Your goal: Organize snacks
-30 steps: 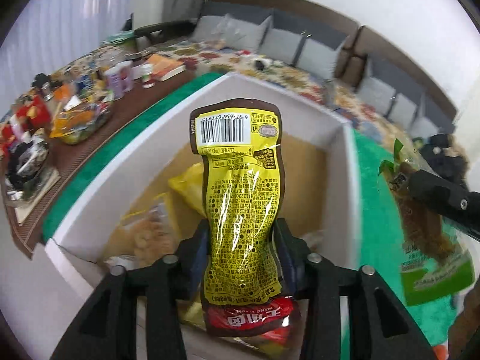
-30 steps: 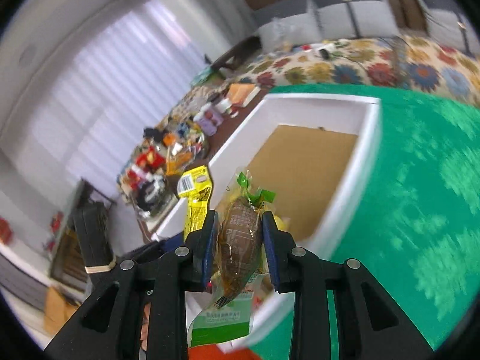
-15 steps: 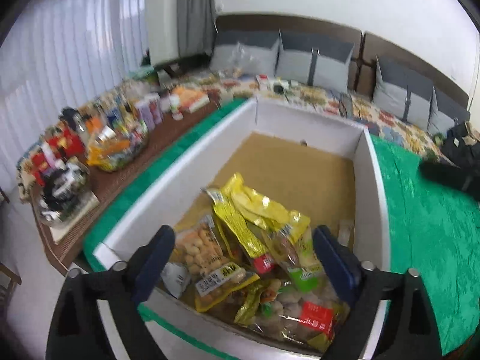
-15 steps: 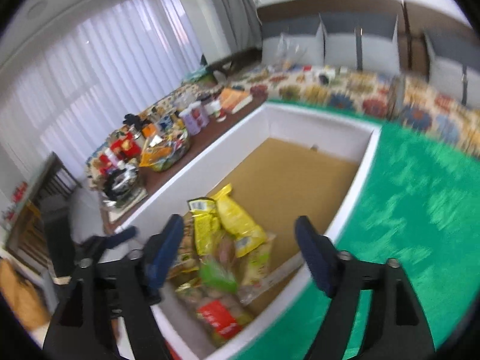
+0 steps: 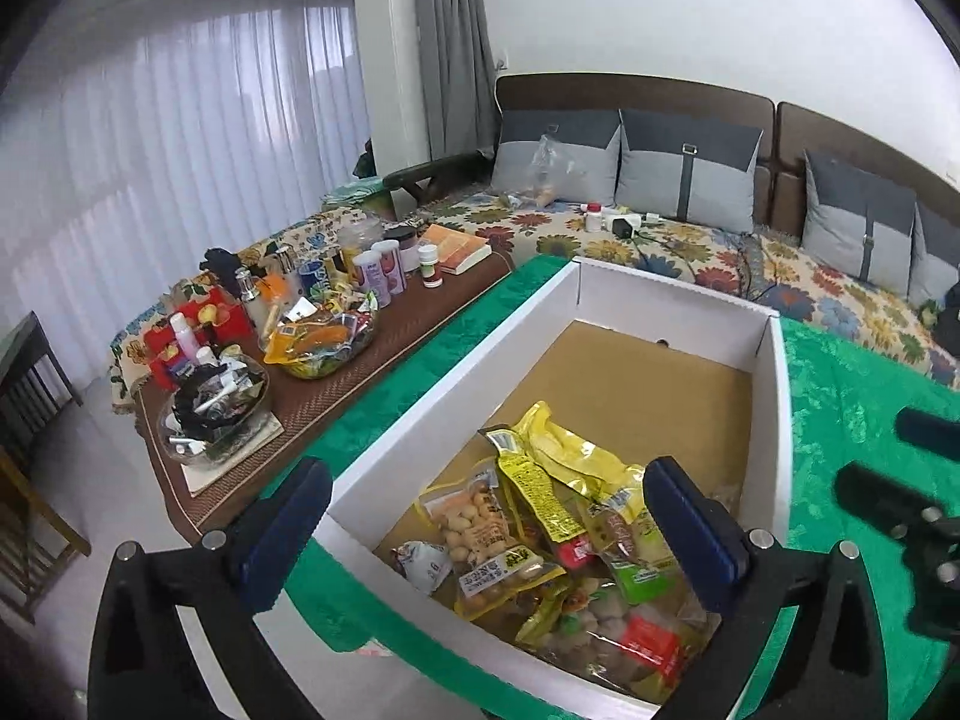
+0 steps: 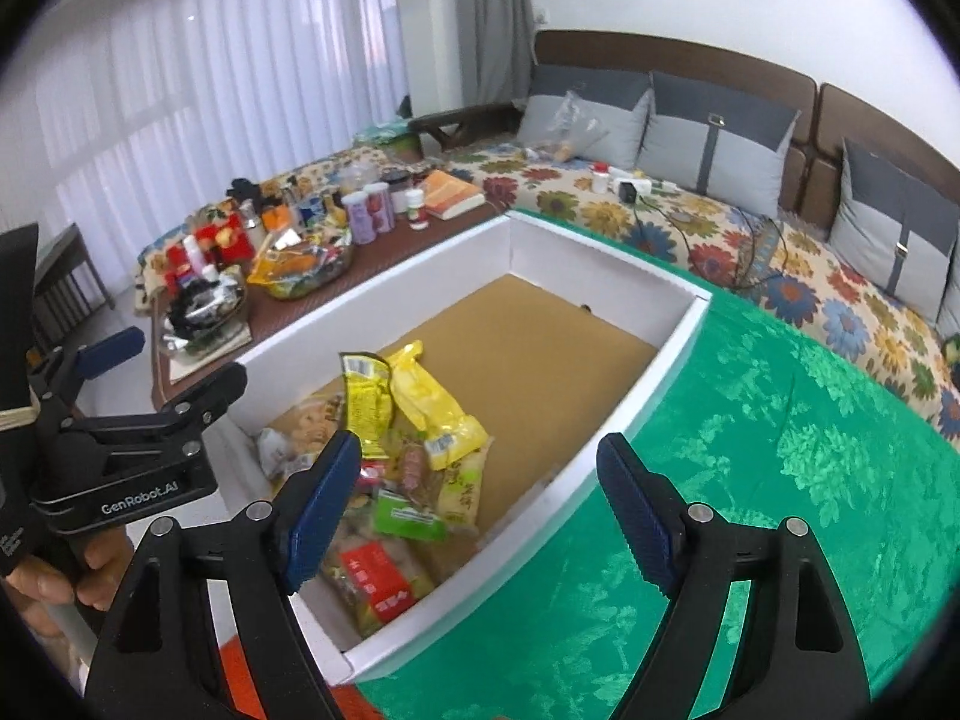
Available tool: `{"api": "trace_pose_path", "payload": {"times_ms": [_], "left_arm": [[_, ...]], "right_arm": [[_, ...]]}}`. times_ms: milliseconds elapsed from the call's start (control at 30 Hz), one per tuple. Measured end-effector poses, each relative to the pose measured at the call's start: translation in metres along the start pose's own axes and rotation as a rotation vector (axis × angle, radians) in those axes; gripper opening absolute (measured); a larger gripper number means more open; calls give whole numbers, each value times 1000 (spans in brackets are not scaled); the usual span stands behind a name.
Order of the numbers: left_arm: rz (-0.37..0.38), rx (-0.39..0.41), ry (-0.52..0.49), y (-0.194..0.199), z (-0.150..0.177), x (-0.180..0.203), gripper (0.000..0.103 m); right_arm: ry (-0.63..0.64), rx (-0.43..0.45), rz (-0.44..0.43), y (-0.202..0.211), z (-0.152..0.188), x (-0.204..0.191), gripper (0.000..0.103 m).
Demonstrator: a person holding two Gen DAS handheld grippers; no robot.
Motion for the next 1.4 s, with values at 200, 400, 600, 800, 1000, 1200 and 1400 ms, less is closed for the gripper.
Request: {"api": "trace_pose_path", "payload": {"times_ms": [200,400,600,800,1000,1200,1400], "left_arm": [[5,1,-23,3,1,-2,103],[36,-34,-4,-2,6,-4,103],[-40,-34,-27,-4,8,-6,103],[-32,-55,-38,-5,10,-8,103],[-32,-71,-26,-11,9,-12,103],[-33,-86,-21,-15,12,-13,103],[-35,-94,-20,-21,12,-14,103]], "right_arm": [[-48,-4,-4,-3,1,-3,84],[-47,-10,26,-4,0,-5,84],[-44,-30,34,-8,0,-9,84],[-40,-47,32,-12,1,-12,84],[-52,-59,32,-15,3,-12,84],[-54,-76,30,-22,7,-11,84],[-55,-90,22,-27,11,-13,84]]}}
Point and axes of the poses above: each gripper's, at about its wrist camera, not at the fingertips, and y roughly against the way its jaws point, x to its right, z to its underside, the point moved 7 cm from there along -y, roughly the way its jaws point, and after that the axes turned 14 degrees about y, right-handed, at the moved point
